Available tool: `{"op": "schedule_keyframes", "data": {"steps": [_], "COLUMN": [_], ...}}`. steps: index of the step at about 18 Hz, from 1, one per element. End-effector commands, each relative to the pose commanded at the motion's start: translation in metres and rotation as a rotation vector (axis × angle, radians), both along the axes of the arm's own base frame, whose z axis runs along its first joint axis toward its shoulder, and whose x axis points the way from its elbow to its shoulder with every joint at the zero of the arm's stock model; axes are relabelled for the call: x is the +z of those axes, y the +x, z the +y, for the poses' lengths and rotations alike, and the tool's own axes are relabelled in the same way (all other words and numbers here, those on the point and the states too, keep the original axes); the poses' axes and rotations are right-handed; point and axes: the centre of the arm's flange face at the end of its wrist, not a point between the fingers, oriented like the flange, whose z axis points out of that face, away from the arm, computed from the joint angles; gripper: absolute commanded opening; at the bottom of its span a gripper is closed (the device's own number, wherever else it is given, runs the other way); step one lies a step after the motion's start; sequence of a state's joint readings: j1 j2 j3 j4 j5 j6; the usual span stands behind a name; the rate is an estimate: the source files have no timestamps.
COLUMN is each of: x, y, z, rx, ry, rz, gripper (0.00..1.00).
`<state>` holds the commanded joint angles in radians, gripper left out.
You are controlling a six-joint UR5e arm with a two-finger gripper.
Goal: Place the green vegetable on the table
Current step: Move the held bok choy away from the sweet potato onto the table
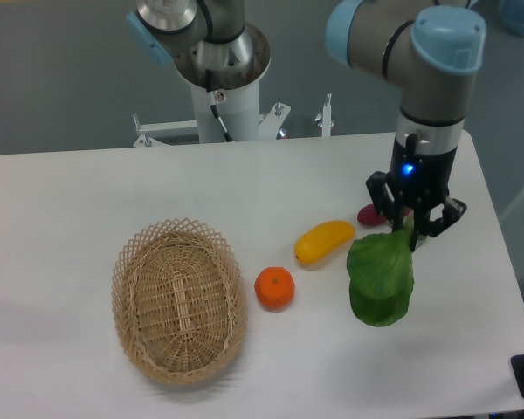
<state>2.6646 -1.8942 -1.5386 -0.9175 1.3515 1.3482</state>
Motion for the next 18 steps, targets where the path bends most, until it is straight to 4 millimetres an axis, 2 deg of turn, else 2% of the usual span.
{"op": "schedule_keyframes", "data": {"steps": [2, 5, 8, 10, 12, 14, 18], "x": [-0.029, -0.077, -0.114, -0.137, -0.16, -0.17, -0.178], "y": [-0.01, -0.014, -0.018, -0.022, -0.026, -0.025, -0.019], "z": [0.013, 0.04, 0.055, 0.071, 0.079, 0.08, 0.079], "rx": [-0.014, -0.035, -0.022, -0.032, -0.039, -0.045, -0.05], "ry": [0.0, -0.026, -0.143, -0.156, -0.165, -0.167, -0.172], "rz": [0.002, 0.03, 0.082, 0.087, 0.07, 0.059, 0.04], "gripper": [0.33, 0.33, 0.33, 0.33, 0.33, 0.33, 0.34]}}
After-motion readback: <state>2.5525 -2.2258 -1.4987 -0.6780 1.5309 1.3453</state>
